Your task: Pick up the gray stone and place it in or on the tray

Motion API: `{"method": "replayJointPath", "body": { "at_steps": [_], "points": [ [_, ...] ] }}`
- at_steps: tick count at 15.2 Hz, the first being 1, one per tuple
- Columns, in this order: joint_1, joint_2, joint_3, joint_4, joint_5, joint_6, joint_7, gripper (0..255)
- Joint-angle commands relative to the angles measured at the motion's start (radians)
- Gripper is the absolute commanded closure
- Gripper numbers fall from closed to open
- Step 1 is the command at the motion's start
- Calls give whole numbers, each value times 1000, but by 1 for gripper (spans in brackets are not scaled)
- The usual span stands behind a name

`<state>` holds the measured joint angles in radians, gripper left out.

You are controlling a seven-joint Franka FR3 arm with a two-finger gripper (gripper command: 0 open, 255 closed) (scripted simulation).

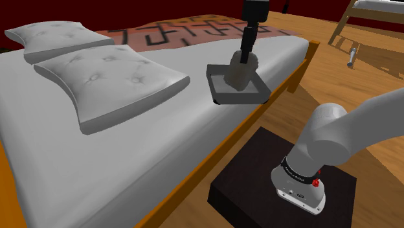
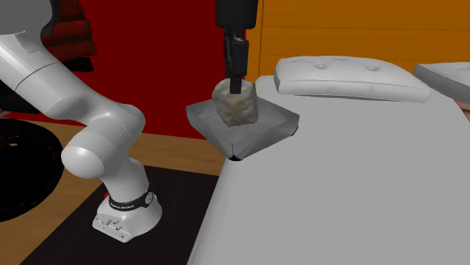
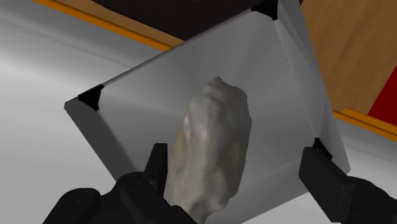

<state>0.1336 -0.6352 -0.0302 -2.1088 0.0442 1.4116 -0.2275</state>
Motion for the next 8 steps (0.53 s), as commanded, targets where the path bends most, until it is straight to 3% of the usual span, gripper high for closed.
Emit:
{"method": "replayJointPath", "body": {
  "at_steps": [1, 3, 7, 8],
  "points": [
    [0, 0, 0, 0, 0, 0, 0, 0],
    [0, 0, 0, 0, 0, 0, 0, 0],
    [1, 64, -6, 180, -1, -117, 0, 0],
    [1, 64, -6, 180, -1, -117, 0, 0]
  ]
}}
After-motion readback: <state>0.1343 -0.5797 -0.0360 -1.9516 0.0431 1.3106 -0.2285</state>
